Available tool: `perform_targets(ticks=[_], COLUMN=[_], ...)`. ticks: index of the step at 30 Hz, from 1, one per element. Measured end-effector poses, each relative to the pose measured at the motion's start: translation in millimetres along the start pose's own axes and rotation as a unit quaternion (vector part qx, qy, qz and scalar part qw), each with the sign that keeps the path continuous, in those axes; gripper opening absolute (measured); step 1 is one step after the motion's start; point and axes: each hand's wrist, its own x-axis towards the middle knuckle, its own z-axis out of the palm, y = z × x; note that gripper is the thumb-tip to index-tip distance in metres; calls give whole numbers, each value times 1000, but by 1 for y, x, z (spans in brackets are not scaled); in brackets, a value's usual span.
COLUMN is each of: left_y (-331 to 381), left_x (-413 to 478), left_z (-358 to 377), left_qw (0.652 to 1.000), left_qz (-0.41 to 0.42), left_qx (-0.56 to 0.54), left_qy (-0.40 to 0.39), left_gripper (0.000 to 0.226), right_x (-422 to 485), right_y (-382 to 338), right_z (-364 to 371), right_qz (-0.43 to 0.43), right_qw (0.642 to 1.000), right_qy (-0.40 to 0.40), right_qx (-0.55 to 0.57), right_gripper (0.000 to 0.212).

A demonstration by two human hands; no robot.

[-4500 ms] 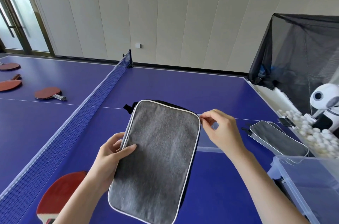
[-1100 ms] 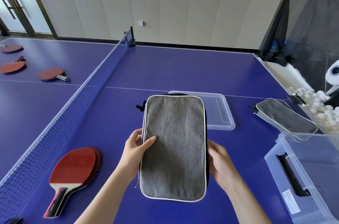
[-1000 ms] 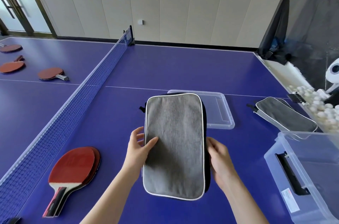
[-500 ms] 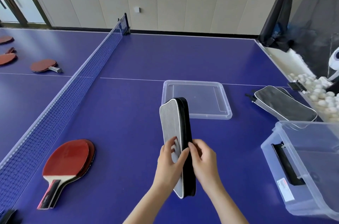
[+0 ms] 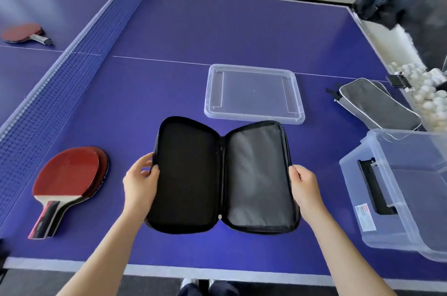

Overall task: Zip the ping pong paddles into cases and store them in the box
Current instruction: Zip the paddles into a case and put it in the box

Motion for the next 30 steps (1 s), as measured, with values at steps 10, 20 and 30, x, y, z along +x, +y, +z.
perform_targets(ticks=[10, 20, 30], left_y=[-94, -103, -133], left_x=[21, 13, 27], left_z=[19, 65, 73], left_qw=[993, 879, 791], left_qz=[-84, 213, 252], left_qx=[72, 424, 537], left_qy=[-33, -55, -150], left_gripper=[32, 61, 71], right_x=[13, 4, 12], right_y=[79, 91, 112], right_z=[36, 93, 105], right_qz=[112, -165, -188], right_qw=[990, 910, 843], right_qy=[-10, 67, -64], right_qx=[-79, -375, -500], right_gripper=[32, 40, 60])
